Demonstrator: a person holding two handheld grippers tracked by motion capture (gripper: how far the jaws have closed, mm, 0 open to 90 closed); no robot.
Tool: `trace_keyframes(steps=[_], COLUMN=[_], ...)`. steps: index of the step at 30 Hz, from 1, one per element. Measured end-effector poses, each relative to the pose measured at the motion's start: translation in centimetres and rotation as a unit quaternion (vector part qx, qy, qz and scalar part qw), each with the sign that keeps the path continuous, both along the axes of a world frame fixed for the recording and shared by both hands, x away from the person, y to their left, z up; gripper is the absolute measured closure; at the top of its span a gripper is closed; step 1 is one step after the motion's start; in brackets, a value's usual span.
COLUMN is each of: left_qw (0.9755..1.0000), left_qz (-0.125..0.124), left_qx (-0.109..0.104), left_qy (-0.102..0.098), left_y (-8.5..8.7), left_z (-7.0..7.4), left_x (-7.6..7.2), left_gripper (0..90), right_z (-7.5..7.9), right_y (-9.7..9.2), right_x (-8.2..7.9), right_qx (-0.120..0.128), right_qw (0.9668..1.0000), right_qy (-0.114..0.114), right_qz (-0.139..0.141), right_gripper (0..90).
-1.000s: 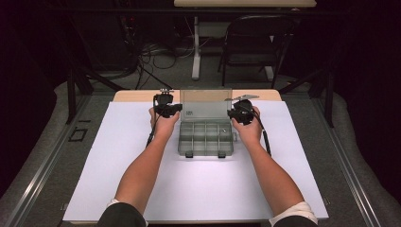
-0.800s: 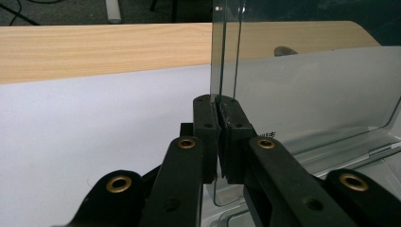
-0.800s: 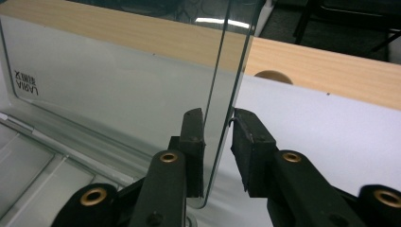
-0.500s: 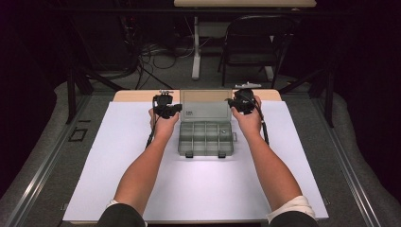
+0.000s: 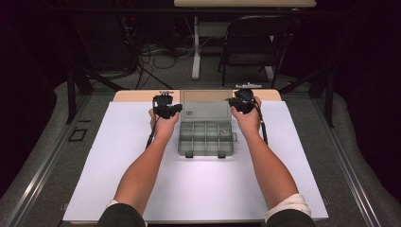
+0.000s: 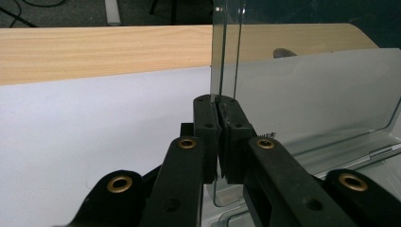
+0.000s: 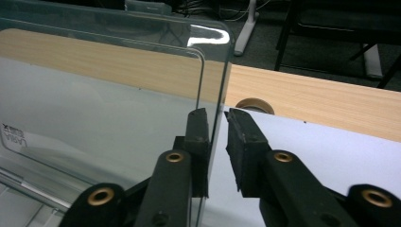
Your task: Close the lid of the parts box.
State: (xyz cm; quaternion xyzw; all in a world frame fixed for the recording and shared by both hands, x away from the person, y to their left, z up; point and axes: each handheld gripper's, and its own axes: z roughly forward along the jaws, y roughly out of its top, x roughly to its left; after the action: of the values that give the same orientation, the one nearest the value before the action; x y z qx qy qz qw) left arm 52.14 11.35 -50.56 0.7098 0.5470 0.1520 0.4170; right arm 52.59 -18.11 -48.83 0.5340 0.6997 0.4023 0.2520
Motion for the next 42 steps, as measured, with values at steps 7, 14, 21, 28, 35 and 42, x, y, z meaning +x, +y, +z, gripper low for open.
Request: trace_keyframes(steps=[7, 14, 21, 28, 35, 42], left_qw=[1.0000, 1.0000, 1.0000, 0.9998, 0.9995, 0.9995], left_qz=[0.000, 0.000, -0.003, -0.014, -0.016, -0.025], left_qx=[-0.002, -0.001, 0.002, -0.013, -0.013, -0.010], left_qy=[0.001, 0.001, -0.001, -0.008, -0.022, -0.014], left_y=[0.1, 0.1, 0.1, 0.5, 0.9, 0.9], left_z=[0.0, -0.1, 0.0, 0.3, 2.4, 4.6], left_x=[0.0, 0.0, 0.0, 0.1, 0.3, 0.8], left_gripper=[87.6, 87.5, 87.1, 82.1, 73.1, 70.8], right_z=[0.0, 0.0, 0.0, 0.0, 0.0, 0.0], right_y=[0.1, -0.1, 0.0, -0.1, 0.0, 0.1], right_x=[0.0, -0.1, -0.3, -0.4, -0.8, -1.2], right_qx=[0.004, 0.008, 0.005, 0.010, 0.012, 0.013], right_qw=[1.0000, 1.0000, 1.0000, 0.9999, 0.9998, 0.9996], right_qy=[0.000, 0.000, -0.003, -0.011, -0.017, -0.025], right_qz=[-0.003, 0.000, -0.001, -0.001, -0.003, -0.003], right_gripper=[84.3, 84.8, 85.0, 85.4, 85.7, 85.8])
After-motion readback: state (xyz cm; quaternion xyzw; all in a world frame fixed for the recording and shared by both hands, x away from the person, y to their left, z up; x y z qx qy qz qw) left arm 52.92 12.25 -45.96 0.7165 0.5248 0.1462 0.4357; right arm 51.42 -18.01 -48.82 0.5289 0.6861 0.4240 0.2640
